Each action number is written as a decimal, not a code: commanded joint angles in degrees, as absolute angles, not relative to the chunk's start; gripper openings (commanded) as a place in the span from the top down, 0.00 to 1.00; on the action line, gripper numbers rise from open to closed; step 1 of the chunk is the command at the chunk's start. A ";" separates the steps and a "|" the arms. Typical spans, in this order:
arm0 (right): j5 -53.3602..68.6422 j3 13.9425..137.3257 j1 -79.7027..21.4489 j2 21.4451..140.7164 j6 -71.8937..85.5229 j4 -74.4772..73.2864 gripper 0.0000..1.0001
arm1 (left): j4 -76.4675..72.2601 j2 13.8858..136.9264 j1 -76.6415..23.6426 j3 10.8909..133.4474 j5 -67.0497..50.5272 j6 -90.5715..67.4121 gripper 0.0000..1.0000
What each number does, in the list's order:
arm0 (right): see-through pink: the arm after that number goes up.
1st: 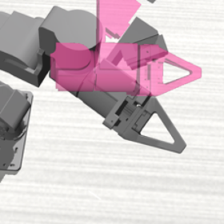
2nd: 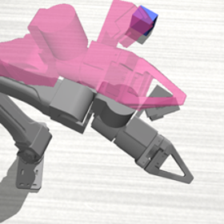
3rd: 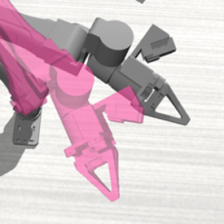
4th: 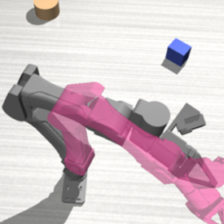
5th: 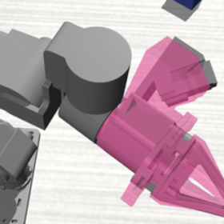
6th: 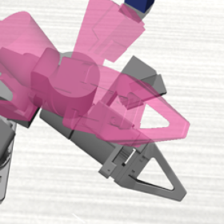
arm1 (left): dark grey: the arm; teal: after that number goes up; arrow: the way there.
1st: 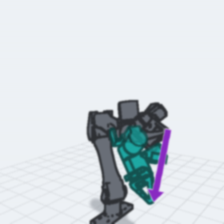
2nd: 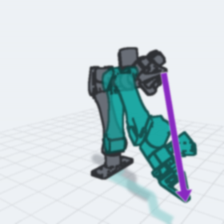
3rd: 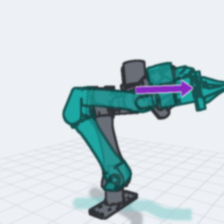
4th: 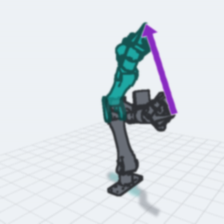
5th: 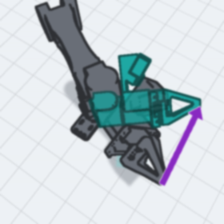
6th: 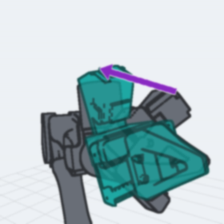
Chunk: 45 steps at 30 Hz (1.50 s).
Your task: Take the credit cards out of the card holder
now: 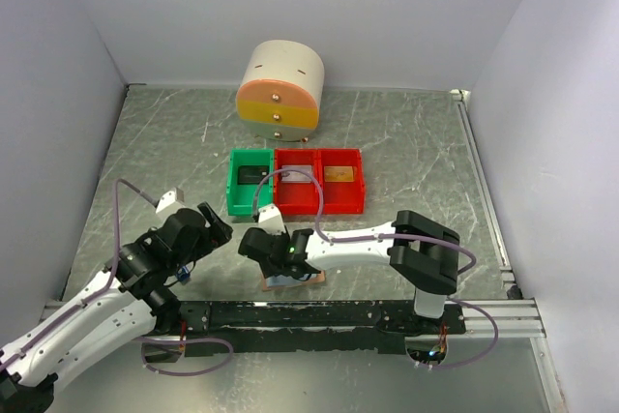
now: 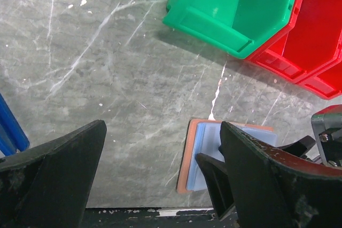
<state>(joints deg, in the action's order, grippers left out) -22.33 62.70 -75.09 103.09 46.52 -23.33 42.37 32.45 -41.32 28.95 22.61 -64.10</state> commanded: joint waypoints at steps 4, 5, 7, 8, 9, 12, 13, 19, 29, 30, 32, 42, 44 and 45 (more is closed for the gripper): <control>-21.39 58.10 -74.38 102.65 47.61 -20.61 0.68 | 40.19 33.35 -40.92 28.97 21.70 -62.45 0.00; -20.99 57.73 -74.26 102.13 47.55 -19.66 0.70 | 39.75 33.43 -40.94 28.85 21.51 -62.41 0.00; -20.08 55.54 -73.81 100.80 47.61 -17.71 0.75 | 39.20 33.65 -40.93 28.56 21.09 -62.32 0.00; -19.67 54.77 -73.56 100.16 47.59 -16.74 0.78 | 38.94 33.76 -40.91 28.49 20.81 -62.19 0.00; -19.20 53.97 -73.28 99.40 47.51 -15.64 0.80 | 38.72 33.96 -40.93 28.46 20.64 -62.08 0.00; -17.10 51.87 -72.42 97.25 47.31 -12.50 0.86 | 38.37 34.59 -40.88 28.48 20.24 -61.83 0.00; -16.63 51.29 -72.11 96.46 47.36 -11.60 0.90 | 38.28 34.89 -40.95 28.48 20.10 -61.73 0.00; -14.84 48.75 -70.72 92.37 48.00 -8.34 1.00 | 35.82 35.96 -40.93 28.44 17.77 -59.49 0.00; -11.32 34.93 -63.67 76.40 53.43 0.30 1.00 | 23.61 39.77 -40.89 26.99 5.40 -50.59 0.01; -9.60 31.86 -62.56 75.16 54.16 3.63 1.00 | 20.94 40.49 -40.89 26.60 2.38 -49.36 0.01; -7.17 27.96 -60.54 73.13 55.79 8.14 1.00 | 15.85 42.29 -40.92 25.80 -3.30 -47.36 0.02; -4.52 16.47 -53.88 66.27 61.48 14.85 1.00 | -8.66 55.97 -43.76 22.54 -18.32 -48.18 0.14; -4.30 15.63 -52.79 64.97 61.06 14.48 0.98 | -10.70 59.22 -46.66 23.66 -17.53 -48.12 0.15; -4.35 15.49 -52.20 64.49 60.61 13.65 0.97 | -10.98 61.04 -47.75 24.70 -16.94 -47.83 0.15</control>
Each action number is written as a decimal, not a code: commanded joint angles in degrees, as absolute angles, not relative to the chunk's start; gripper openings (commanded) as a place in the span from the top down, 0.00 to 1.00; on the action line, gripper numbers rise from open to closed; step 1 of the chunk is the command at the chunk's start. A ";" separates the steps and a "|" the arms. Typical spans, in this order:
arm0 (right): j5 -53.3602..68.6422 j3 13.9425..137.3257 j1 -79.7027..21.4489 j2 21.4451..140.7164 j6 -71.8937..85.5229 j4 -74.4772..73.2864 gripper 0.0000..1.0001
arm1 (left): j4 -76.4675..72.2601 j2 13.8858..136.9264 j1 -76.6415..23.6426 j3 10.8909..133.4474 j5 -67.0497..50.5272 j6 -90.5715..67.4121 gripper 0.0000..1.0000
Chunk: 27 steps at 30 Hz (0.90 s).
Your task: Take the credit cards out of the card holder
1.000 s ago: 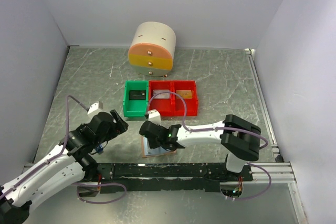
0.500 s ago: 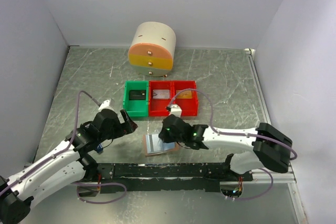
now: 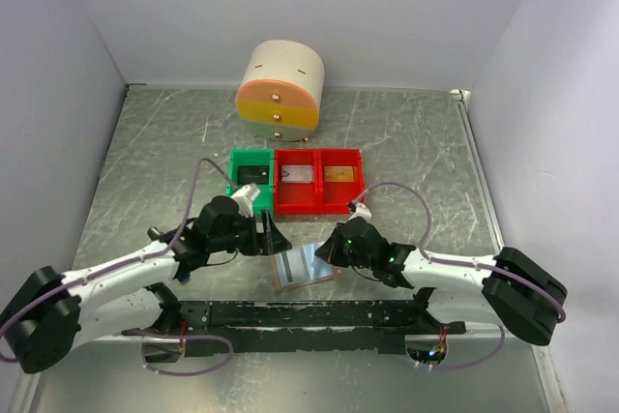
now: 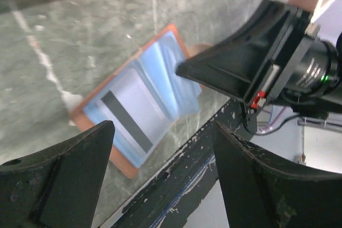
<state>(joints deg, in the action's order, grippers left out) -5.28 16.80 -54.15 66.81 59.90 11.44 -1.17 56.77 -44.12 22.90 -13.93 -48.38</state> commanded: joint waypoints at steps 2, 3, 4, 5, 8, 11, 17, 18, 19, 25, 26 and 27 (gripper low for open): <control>-4.87 15.54 -51.29 63.50 59.34 11.03 0.95 | -9.61 64.69 -49.97 27.30 -14.94 -47.20 0.17; -5.58 15.55 -50.98 63.14 58.91 9.60 0.93 | -8.33 66.16 -51.02 28.69 -13.60 -46.86 0.18; -5.82 15.68 -50.57 62.82 58.27 8.24 0.90 | -7.29 67.62 -51.92 29.76 -12.41 -46.65 0.19; -6.30 15.96 -50.35 62.64 57.39 6.08 0.87 | -6.56 68.66 -52.57 30.57 -11.45 -46.56 0.19; -10.16 17.94 -50.30 61.65 56.76 -1.49 0.79 | -5.21 69.94 -53.13 31.21 -9.11 -47.13 0.20; -13.69 19.59 -50.28 60.05 56.47 -7.78 0.72 | -4.40 69.60 -53.17 30.95 -7.74 -47.45 0.20; -15.03 25.19 -50.27 56.26 52.47 -15.07 0.66 | -1.08 68.01 -53.23 31.29 -5.07 -47.90 0.20; -14.02 26.23 -50.32 55.55 51.12 -15.15 0.66 | -0.05 67.31 -53.18 31.37 -4.06 -48.16 0.20; -12.30 27.03 -50.32 54.65 50.05 -14.61 0.66 | 1.08 66.54 -53.17 31.38 -2.80 -48.58 0.20; 2.75 27.23 -50.53 54.71 48.24 -3.19 0.66 | 8.50 61.11 -53.17 30.87 4.92 -51.55 0.19; 5.02 26.50 -50.59 55.77 49.03 -0.39 0.66 | 9.79 60.34 -53.20 30.78 6.34 -52.18 0.19; 6.79 25.97 -50.81 57.03 49.67 2.91 0.66 | 11.02 59.56 -53.15 30.76 7.65 -52.84 0.19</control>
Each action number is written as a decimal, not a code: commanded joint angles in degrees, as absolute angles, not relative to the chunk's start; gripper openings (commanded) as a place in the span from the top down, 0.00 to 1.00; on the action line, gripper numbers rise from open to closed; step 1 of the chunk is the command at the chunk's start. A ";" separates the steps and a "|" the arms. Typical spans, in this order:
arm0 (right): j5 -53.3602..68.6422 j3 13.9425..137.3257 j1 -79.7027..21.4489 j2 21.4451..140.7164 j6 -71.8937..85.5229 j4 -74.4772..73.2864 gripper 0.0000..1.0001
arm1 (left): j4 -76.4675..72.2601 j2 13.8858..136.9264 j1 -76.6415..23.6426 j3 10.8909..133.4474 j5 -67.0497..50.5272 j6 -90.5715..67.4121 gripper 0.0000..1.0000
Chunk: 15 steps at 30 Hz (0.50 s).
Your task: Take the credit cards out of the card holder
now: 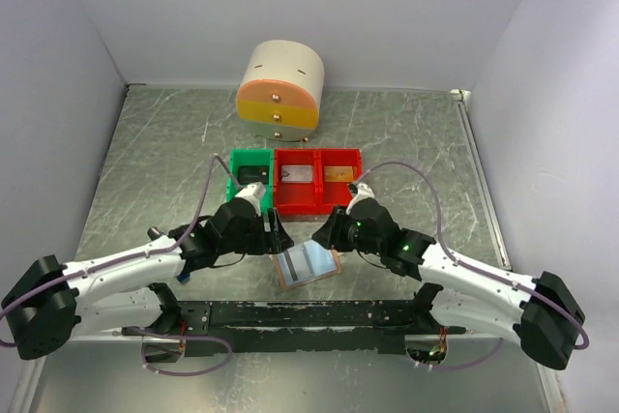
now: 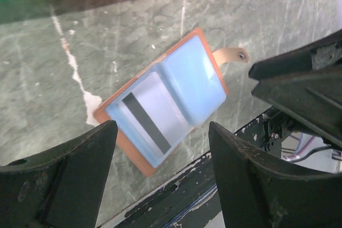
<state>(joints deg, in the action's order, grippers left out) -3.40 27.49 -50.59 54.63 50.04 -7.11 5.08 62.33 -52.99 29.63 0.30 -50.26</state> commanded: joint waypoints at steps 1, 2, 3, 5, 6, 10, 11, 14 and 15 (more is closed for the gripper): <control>7.81 25.59 -51.15 58.40 50.14 4.92 0.66 | 12.28 58.72 -53.14 30.76 8.91 -53.36 0.19; 8.39 25.35 -51.47 60.13 50.49 6.32 0.66 | 13.55 57.91 -53.14 30.76 9.96 -53.74 0.19; 8.74 25.36 -51.82 61.84 50.81 7.10 0.66 | 14.57 57.00 -53.09 30.76 10.79 -54.05 0.18; 9.31 25.90 -52.44 65.53 50.45 7.77 0.66 | 17.02 55.30 -53.13 30.70 12.44 -54.44 0.17; 9.20 26.14 -53.01 67.43 50.37 7.86 0.67 | 17.89 54.50 -53.05 30.61 13.17 -54.72 0.17; 8.46 25.58 -53.36 72.24 51.44 9.63 0.68 | 19.61 52.09 -52.86 30.28 13.36 -53.91 0.16; 8.53 25.10 -53.42 72.97 51.69 10.60 0.68 | 19.81 51.96 -52.83 30.38 13.17 -53.53 0.16; 7.81 24.54 -53.37 75.09 51.85 11.10 0.68 | 19.27 52.46 -52.76 30.82 11.23 -51.78 0.18; 6.96 24.52 -53.37 76.05 51.85 10.51 0.68 | 18.55 52.80 -52.74 30.80 10.06 -51.09 0.19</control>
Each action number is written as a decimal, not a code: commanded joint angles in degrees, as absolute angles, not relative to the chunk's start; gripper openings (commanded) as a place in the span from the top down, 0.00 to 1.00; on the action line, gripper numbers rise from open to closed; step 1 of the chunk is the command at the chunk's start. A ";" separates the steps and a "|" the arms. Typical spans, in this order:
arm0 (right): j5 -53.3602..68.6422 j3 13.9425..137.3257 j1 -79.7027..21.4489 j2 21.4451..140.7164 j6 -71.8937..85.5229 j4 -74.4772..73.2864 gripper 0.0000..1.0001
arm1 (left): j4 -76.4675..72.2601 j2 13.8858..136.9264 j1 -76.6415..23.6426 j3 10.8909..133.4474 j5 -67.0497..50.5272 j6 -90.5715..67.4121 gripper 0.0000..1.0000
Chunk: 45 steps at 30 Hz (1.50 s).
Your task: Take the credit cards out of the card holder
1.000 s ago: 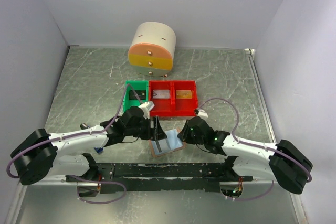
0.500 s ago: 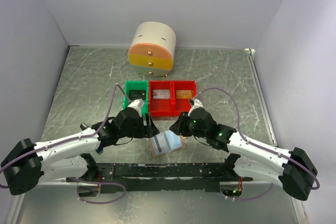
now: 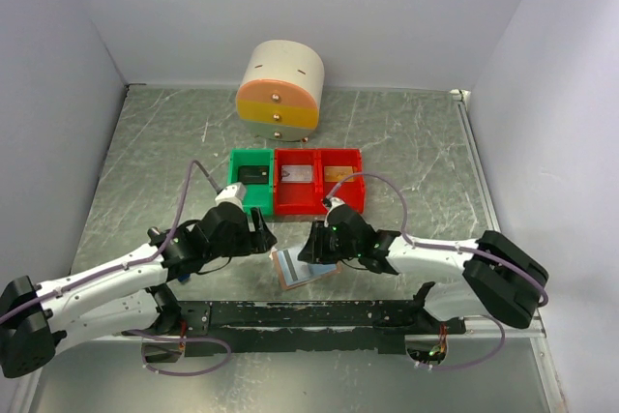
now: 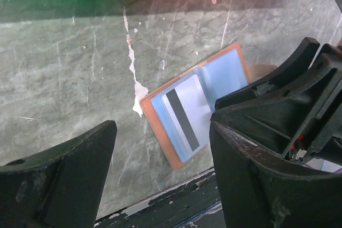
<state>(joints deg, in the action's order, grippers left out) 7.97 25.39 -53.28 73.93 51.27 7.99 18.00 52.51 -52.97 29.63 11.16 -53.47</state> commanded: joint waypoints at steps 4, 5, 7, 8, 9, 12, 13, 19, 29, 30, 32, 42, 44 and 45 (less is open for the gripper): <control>5.97 23.55 -53.37 78.21 52.74 10.18 0.71 | 15.94 55.36 -52.74 30.69 4.78 -48.24 0.23; 5.94 22.79 -53.36 78.30 53.34 11.06 0.72 | 16.24 56.05 -52.76 30.96 4.37 -48.22 0.24; 6.73 20.32 -53.38 77.87 55.17 14.55 0.75 | 16.58 57.41 -52.74 31.47 3.33 -48.27 0.27; 7.16 18.83 -53.41 77.49 56.24 16.94 0.76 | 16.39 57.92 -52.77 31.59 2.43 -48.05 0.28; 7.61 17.36 -53.43 77.22 57.48 19.13 0.77 | 15.87 58.33 -52.74 31.64 1.51 -47.79 0.29; 9.20 13.81 -53.38 77.35 60.38 24.81 0.80 | 13.62 59.45 -52.74 31.04 -0.70 -48.17 0.31; 10.14 12.99 -53.43 77.73 61.18 26.94 0.81 | 12.62 60.02 -52.80 30.69 -1.69 -48.29 0.32; 10.91 8.22 -53.36 77.73 67.07 36.07 0.83 | 13.10 65.27 -52.74 32.78 -4.37 -47.23 0.42; 11.05 6.75 -53.38 75.82 68.27 38.55 0.85 | 3.77 65.08 -54.07 27.19 -9.49 -52.52 0.52; 11.14 6.87 -53.39 75.96 68.32 38.68 0.85 | 2.75 64.37 -54.27 26.40 -9.23 -53.34 0.52; 11.47 7.52 -53.36 76.42 67.95 38.40 0.85 | 0.82 63.67 -54.61 25.00 -9.01 -54.70 0.51; 11.55 7.77 -53.42 76.93 68.18 37.75 0.85 | 1.08 70.48 -57.91 26.45 -6.59 -55.41 0.58; 11.68 7.61 -53.37 76.90 68.20 37.91 0.85 | 1.46 71.98 -58.58 26.94 -5.87 -55.18 0.63; 11.81 7.58 -53.40 76.90 68.35 38.16 0.85 | 2.36 72.72 -58.85 27.49 -5.19 -55.04 0.65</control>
<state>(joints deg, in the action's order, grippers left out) 11.94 7.66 -53.28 76.77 68.10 37.04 2.39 70.52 -57.63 24.91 -7.53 -54.94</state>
